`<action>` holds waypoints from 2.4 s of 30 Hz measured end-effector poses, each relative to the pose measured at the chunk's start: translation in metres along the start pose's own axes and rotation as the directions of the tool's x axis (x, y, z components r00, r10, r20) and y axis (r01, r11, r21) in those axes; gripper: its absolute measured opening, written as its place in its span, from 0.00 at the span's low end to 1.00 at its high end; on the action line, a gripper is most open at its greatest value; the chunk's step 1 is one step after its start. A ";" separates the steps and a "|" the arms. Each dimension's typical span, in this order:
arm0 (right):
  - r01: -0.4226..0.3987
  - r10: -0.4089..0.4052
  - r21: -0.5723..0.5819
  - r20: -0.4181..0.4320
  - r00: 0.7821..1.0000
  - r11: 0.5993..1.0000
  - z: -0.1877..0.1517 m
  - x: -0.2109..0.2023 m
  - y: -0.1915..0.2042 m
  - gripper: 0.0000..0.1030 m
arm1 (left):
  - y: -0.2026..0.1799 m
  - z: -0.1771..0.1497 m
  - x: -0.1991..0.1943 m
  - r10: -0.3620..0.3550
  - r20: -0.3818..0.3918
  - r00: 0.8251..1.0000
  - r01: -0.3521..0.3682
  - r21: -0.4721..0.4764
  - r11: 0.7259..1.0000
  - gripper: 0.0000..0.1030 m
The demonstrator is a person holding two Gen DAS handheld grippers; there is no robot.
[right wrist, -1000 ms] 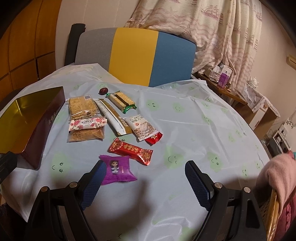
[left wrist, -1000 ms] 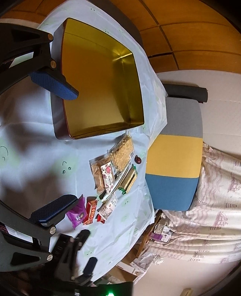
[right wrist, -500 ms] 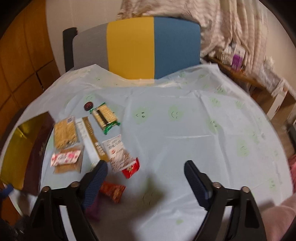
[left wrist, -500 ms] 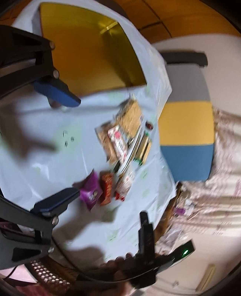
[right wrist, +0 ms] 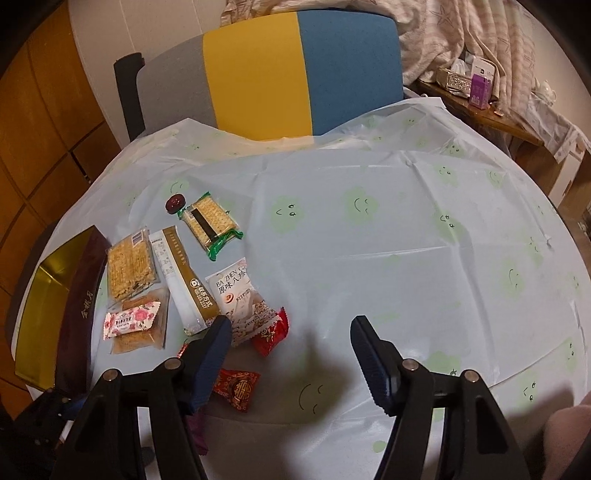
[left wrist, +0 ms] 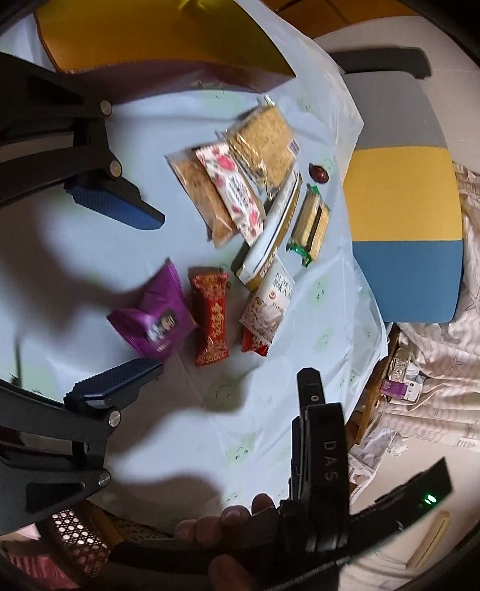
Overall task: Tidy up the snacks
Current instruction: 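Grasp the purple candy pack with the left gripper while the right gripper approaches the red candy, then grasp the long red wrapped candy with the right gripper while the left lifts the purple pack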
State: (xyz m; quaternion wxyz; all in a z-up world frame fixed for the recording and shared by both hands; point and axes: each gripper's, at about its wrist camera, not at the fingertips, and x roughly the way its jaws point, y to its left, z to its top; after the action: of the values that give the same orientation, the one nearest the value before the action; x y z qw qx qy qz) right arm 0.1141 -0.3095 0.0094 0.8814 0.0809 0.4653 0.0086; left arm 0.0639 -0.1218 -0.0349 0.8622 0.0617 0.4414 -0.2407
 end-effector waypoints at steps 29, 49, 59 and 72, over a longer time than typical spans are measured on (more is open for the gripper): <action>-0.026 0.027 0.048 -0.017 1.000 0.998 0.001 0.003 -0.008 0.66 | -0.011 -0.004 0.042 -0.041 -0.044 0.998 0.042 0.033 0.999 0.43; -0.106 0.022 -0.371 -0.223 0.975 0.923 -0.045 0.042 0.067 0.59 | 0.028 -0.041 0.010 -0.111 0.022 0.994 0.112 -0.032 0.993 0.43; -0.064 -0.082 -0.549 -0.237 0.968 0.834 -0.051 0.066 0.088 0.56 | 0.032 -0.045 0.009 -0.123 0.034 0.992 0.125 -0.047 0.991 0.43; -0.174 0.026 -0.452 -0.315 0.949 0.875 -0.035 0.074 0.071 0.25 | 0.038 -0.043 -0.020 -0.157 0.073 0.985 0.163 -0.079 0.984 0.41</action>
State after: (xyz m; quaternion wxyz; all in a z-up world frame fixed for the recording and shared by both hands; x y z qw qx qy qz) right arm 0.1315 -0.2285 -0.0600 0.7919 -0.1152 0.5720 0.1802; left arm 0.0406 -0.0673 -0.0496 0.8560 -0.0185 0.4261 -0.2922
